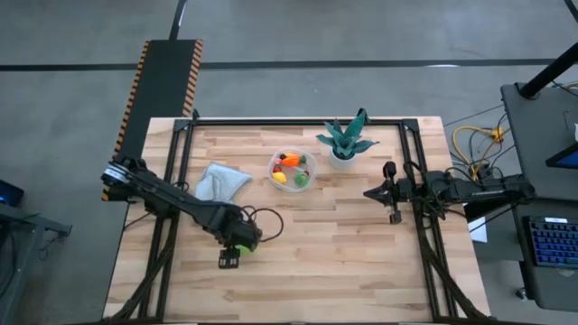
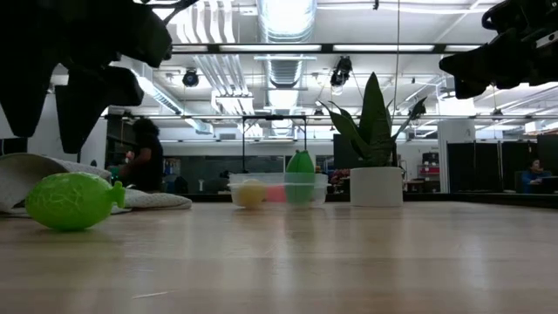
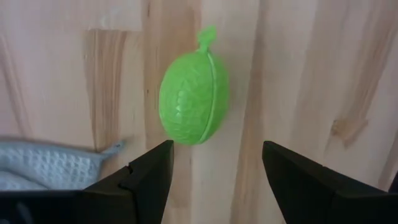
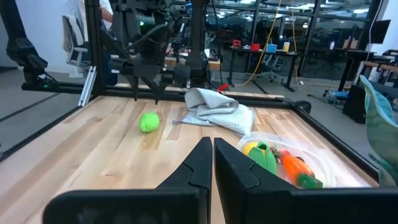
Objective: Pick and placing Produce into tupperware
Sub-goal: Put the green melon into the transparent container
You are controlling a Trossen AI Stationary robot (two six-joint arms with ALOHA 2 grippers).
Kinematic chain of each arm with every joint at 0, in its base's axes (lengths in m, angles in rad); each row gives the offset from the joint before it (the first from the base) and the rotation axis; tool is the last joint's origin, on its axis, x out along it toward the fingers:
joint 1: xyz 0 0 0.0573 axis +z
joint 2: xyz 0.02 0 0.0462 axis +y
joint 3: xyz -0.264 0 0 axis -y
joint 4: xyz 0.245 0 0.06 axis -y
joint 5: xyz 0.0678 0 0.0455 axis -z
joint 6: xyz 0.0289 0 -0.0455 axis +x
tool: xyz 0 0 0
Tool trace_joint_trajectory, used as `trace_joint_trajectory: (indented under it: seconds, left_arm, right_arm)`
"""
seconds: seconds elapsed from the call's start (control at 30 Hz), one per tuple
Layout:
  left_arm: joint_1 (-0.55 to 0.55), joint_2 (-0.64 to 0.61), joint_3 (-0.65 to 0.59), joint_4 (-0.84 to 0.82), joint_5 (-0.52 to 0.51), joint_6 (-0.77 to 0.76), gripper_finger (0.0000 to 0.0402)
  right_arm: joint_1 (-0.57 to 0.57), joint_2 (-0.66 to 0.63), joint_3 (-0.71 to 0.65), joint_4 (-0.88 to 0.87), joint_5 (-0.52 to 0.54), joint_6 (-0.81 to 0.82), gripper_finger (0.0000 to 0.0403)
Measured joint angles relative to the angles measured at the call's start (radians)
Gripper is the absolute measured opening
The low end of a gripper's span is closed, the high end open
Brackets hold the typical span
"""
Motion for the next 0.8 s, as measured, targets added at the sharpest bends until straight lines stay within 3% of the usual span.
trace_joint_trajectory:
  seconds: [0.6, 0.8]
  left_arm:
    - [0.019, -0.004, -0.004, -0.005, -0.027, 0.027, 0.0231]
    - [0.026, 0.020, -0.004, -0.017, -0.018, -0.058, 0.0231]
  right_arm:
    - [0.000, 0.000, 0.000, 0.002, 0.018, -0.014, 0.0009]
    - [0.000, 0.000, 0.000, 0.001, 0.018, -0.013, 0.0009]
